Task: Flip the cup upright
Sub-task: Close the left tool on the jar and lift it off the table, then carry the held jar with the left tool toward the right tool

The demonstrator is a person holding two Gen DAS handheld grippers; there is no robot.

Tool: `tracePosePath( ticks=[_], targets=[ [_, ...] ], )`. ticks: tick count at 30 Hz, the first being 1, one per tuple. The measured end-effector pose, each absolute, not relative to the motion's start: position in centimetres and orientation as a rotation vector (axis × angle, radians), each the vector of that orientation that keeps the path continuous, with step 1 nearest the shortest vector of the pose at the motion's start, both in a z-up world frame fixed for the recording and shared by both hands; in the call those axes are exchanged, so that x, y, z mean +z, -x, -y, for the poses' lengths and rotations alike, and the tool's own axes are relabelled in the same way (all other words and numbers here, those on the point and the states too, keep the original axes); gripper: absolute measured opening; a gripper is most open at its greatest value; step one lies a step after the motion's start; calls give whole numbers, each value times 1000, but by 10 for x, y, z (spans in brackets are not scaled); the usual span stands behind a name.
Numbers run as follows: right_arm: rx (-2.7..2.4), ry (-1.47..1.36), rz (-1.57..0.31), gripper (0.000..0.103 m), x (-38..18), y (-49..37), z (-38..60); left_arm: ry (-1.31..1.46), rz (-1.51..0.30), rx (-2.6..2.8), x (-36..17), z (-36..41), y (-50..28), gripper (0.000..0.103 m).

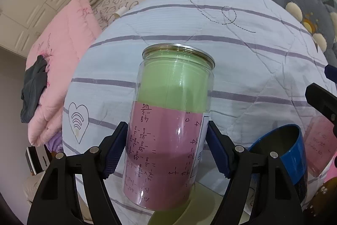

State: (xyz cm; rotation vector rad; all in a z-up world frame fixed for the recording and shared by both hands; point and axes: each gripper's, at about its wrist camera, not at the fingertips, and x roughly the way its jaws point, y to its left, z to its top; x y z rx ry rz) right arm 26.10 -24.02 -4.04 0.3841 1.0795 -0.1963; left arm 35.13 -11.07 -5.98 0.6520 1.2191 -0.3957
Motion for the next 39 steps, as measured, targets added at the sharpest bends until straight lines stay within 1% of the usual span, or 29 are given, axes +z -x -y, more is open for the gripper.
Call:
tracePosePath(
  ticks=[9,23,28,35,39],
  targets=[
    [-181,-381,-1062,85,-32,-256,242,-593,-1215,-368,-47,100,-361,75],
    [-178,-384,-1012,85,-4,-233,250,-539,-1116,-337,8,100,-343,75],
    [-177,-384,-995,85,5,-221,252,-524,-1109,-318,22,100,-339,74],
    [-165,-391,-986,85,16,-200,257,-534,-1096,-312,39,102,-303,74],
    [-158,-380,-988,85,18,-183,257,-482,-1100,-287,46,95,-271,74]
  ],
)
